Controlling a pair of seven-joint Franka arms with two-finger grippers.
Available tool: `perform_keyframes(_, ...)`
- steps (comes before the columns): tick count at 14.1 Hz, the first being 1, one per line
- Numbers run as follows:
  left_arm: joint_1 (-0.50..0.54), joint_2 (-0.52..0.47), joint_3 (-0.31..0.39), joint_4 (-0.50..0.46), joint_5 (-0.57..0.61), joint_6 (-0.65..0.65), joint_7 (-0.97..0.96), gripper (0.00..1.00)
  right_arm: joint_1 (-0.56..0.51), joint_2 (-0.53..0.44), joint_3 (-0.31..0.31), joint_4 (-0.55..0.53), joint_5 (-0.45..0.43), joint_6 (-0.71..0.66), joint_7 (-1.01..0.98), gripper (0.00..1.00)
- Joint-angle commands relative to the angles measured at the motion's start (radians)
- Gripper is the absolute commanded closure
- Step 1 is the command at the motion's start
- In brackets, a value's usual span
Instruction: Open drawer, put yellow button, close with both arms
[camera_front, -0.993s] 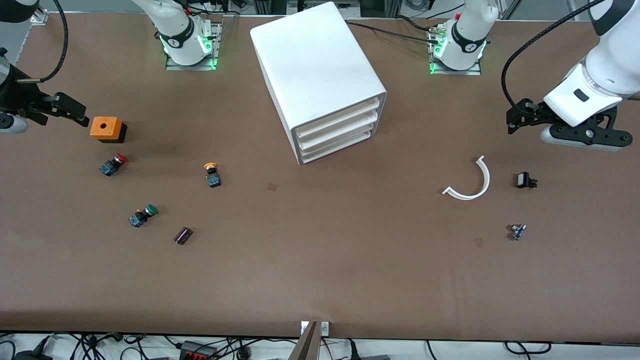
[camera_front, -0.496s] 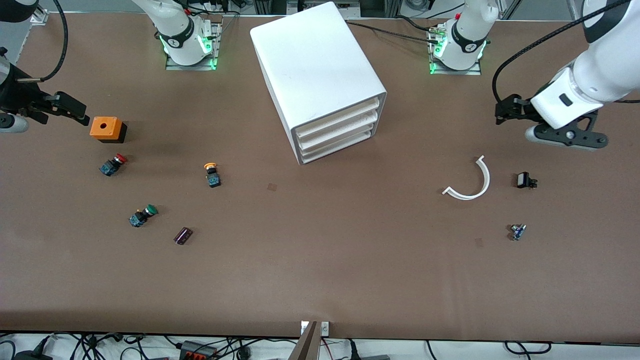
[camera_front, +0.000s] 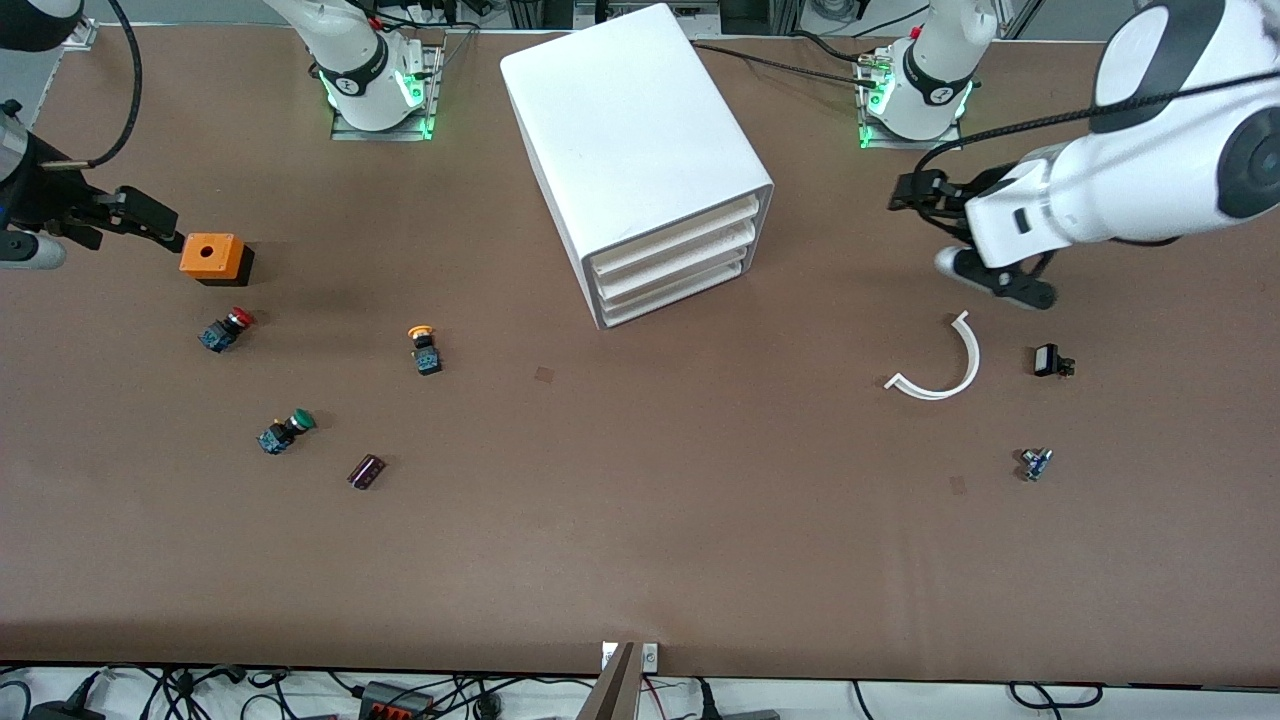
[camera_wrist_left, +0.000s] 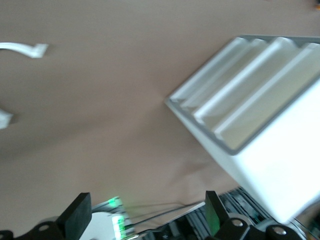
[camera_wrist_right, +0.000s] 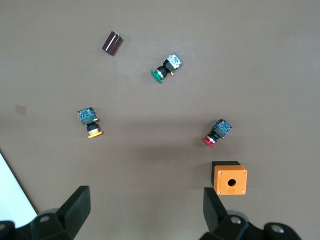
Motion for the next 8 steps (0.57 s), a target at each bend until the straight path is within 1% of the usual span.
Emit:
perform_keyframes(1,0.011,0.092,-0.001,0.004,-0.124,0.011,0.148,0.00,0.019,0.054,0.009,-0.005,0.019,0.025,-0.009,0.00)
perform_keyframes(3,0.011,0.158,-0.033,-0.001,-0.195,0.057,0.260,0.00,0.046,0.110,0.011,-0.005,0.021,0.041,-0.009,0.00)
perform_keyframes(5,-0.004,0.192,-0.036,-0.030,-0.306,0.138,0.289,0.00,0.086,0.172,0.011,-0.005,0.021,0.073,-0.003,0.00)
perform_keyframes(6,-0.022,0.191,-0.041,-0.070,-0.362,0.207,0.301,0.00,0.112,0.198,0.011,-0.006,0.028,0.105,0.004,0.00)
perform_keyframes(7,-0.024,0.189,-0.050,-0.111,-0.418,0.276,0.353,0.00,0.119,0.225,0.011,-0.008,0.031,0.133,0.005,0.00)
perform_keyframes(8,-0.024,0.191,-0.058,-0.162,-0.516,0.336,0.443,0.00,0.131,0.253,0.011,-0.009,0.036,0.154,0.004,0.00)
